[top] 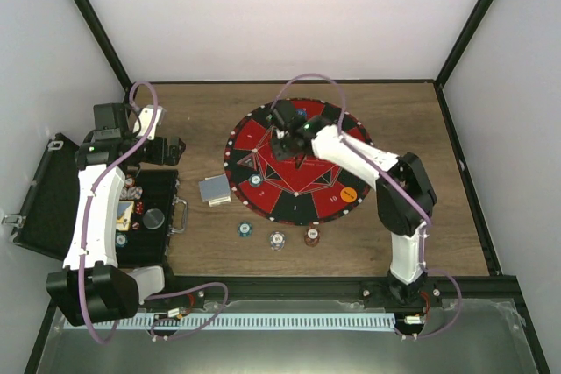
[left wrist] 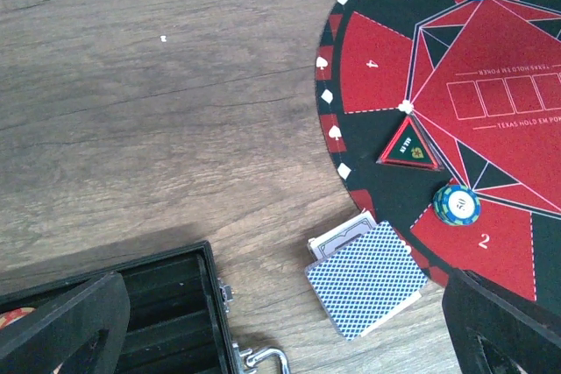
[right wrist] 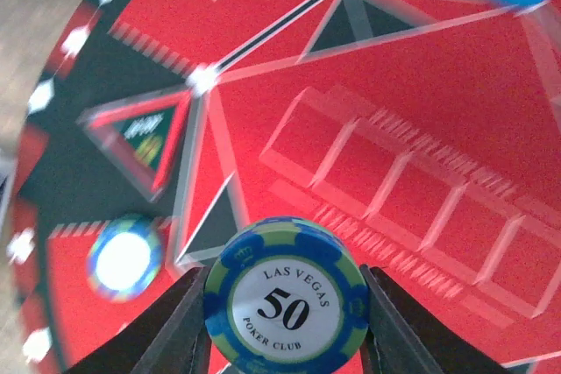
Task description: Distribute texas hold em gaming equipment
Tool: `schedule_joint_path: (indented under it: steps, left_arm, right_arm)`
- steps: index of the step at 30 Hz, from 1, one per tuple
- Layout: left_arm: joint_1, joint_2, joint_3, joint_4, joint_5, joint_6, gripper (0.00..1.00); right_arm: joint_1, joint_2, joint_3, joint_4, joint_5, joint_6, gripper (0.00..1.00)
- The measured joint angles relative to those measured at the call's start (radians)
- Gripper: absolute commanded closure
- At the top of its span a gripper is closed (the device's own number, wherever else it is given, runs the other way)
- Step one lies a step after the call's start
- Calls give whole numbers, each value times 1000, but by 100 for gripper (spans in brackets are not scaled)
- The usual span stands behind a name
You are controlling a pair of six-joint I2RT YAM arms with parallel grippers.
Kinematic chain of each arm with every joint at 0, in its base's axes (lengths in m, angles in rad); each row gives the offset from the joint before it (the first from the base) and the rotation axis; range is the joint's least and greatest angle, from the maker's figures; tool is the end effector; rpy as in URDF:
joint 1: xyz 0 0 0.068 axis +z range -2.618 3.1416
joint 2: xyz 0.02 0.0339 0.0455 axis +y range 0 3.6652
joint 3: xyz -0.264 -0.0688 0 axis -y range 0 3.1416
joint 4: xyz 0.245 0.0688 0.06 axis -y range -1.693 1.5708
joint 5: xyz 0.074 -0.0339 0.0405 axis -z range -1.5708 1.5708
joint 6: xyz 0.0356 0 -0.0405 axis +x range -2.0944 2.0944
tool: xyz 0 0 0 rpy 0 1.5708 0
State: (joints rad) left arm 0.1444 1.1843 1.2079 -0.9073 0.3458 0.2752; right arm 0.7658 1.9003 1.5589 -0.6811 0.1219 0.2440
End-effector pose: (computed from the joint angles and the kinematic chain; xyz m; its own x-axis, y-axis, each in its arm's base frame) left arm 0.2315 0.0215 0.3407 -0.7152 0.1543 -0.6816 0.2824 0.9560 -0.0798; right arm 0.3010 0.2834 0.2445 -0.7521 -0.3905 -0.5309 -0.4746 0.8798 0.0252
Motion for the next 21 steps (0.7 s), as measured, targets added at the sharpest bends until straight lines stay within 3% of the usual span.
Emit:
schedule_joint_path:
  steps: [11,21]
  left_arm:
    - [0,29,0,0,28,19,0]
    - [0,51,-1,1,50,21,0]
  right_arm:
    - [-286,275,328,40,40,-29,84]
    - [-344,469,410,39,23,-45,84]
